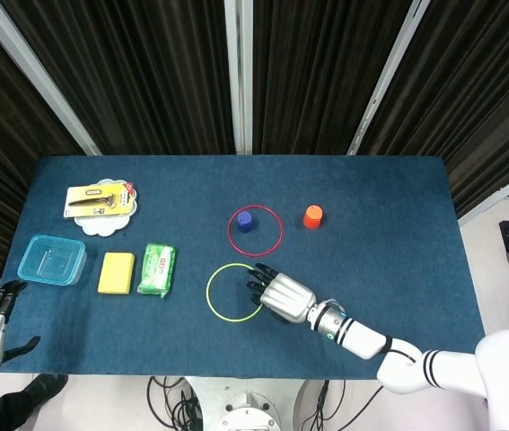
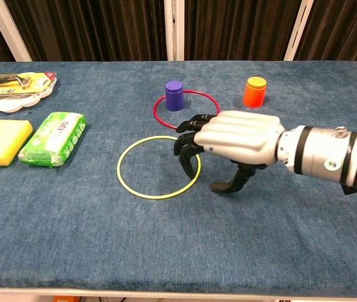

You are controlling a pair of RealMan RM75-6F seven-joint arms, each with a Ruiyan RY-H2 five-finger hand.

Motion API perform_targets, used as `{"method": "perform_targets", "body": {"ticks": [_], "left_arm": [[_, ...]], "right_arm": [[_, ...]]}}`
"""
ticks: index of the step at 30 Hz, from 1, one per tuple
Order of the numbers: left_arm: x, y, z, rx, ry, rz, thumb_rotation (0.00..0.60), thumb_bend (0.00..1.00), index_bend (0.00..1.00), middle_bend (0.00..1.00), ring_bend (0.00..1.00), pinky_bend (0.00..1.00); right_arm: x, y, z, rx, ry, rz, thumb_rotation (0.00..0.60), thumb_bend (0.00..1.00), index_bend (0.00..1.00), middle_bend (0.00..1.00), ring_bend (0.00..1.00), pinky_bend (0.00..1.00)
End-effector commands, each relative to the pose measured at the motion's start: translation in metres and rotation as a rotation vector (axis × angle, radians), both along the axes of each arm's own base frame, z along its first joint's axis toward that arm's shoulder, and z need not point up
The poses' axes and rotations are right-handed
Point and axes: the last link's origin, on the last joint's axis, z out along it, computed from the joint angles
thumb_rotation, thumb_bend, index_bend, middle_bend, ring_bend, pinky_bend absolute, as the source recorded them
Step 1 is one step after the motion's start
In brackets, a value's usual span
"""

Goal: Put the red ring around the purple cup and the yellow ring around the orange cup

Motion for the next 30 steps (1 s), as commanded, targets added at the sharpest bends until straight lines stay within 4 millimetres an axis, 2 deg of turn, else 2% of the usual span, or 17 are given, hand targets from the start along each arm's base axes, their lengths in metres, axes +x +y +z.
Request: {"method": "perform_targets", "body": {"ticks": [1, 18, 24, 30], "left_arm": [[-0.001, 0.000, 0.000, 0.000, -0.002, 0.001, 0.600, 0.04, 0.15, 0.12, 0.02, 0.00], [-0.008, -0.002, -0.001, 0.001, -0.019, 0.006, 0.600, 0.04, 0.15, 0.12, 0.02, 0.00], [-0.010, -0.003, -0.001, -0.001, -0.024, 0.005, 0.600, 0.04, 0.15, 0.12, 0.02, 0.00], [-0.009, -0.002, -0.001, -0.001, -0.024, -0.001, 0.600, 0.04, 0.14, 0.12, 0.02, 0.00]], "right_arm": [[0.002, 0.000, -0.005, -0.003, -0.004, 0.007, 0.600, 0.29, 0.41, 0.17, 0.00, 0.00], [0.002, 0.004, -0.017, -0.013, -0.023, 0.010, 0.600, 0.34, 0.57, 0.22, 0.00, 0.00], [0.002, 0.004, -0.015, -0.033, -0.046, 0.003, 0.600, 0.39, 0.64, 0.25, 0.00, 0.00], [0.002, 0.000, -0.004, -0.061, -0.073, -0.019, 0.600, 0.41, 0.66, 0.26, 0.00, 0.00]]}}
